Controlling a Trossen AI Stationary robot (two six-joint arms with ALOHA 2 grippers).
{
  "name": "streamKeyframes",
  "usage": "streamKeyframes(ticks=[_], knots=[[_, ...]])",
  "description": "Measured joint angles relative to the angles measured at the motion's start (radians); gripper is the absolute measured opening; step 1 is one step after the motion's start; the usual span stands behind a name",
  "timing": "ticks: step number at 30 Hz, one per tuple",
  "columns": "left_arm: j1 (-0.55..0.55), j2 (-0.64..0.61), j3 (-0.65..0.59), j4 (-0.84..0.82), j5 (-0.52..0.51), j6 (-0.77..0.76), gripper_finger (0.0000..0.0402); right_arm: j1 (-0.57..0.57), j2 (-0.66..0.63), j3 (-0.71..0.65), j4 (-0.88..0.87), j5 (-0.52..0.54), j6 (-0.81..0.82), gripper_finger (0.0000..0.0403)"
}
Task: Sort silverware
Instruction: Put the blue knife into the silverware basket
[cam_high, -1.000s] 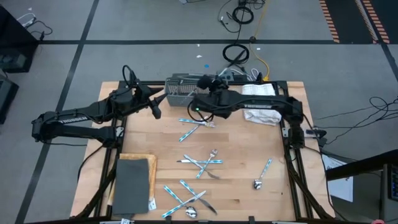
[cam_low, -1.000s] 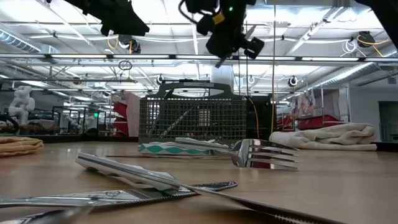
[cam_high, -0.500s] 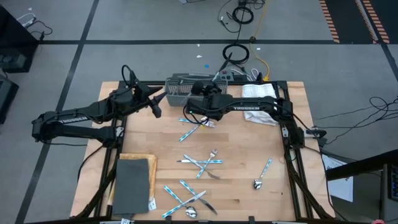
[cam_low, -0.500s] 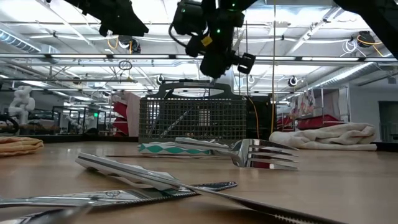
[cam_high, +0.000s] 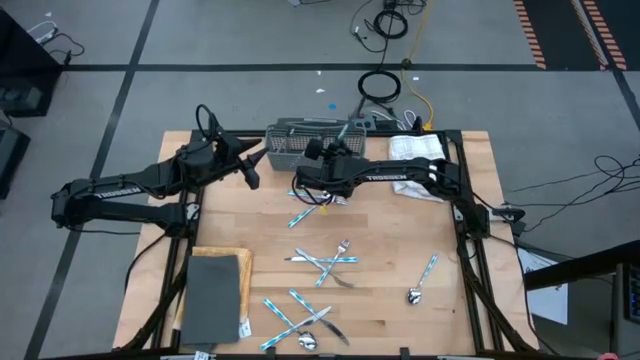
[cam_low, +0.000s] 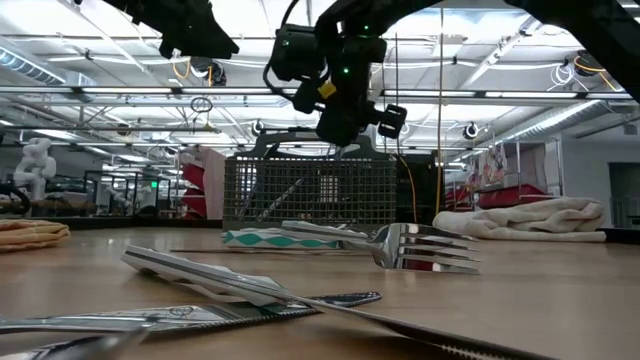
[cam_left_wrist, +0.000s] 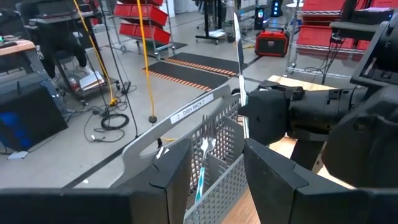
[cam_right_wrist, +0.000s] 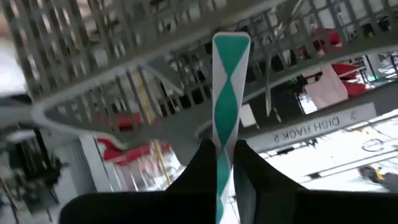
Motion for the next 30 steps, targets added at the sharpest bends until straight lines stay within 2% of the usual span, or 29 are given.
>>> streamKeyframes(ticks=[13, 17, 22, 24, 27, 30], knots=[[0.0, 0.0, -0.001, 0.0, 0.0, 0.0, 0.0151, 0.0, 0.0, 0.0, 0.001, -0.02, 0.123, 0.0169], [0.0, 0.0, -0.001, 0.0, 0.0, 0.0, 0.0151, 0.0, 0.0, 0.0, 0.03, 0.039, 0.124, 0.0187], [0.0, 0.0, -0.001, 0.0, 0.0, 0.0, 0.0151, -0.001, -0.004, 0.0, 0.107, 0.067, 0.138, 0.0185], [0.0, 0.0, -0.001, 0.0, 0.0, 0.0, 0.0151, -0.001, -0.007, 0.018, 0.094, 0.128, 0.212, 0.0181], [0.0, 0.0, -0.001, 0.0, 0.0, -0.009, 0.0151, 0.019, -0.045, 0.094, -0.013, 0.158, 0.407, 0.0177], [0.0, 0.0, -0.001, 0.001, 0.001, -0.029, 0.0151, 0.071, -0.106, 0.187, -0.15, 0.107, 0.767, 0.0176]])
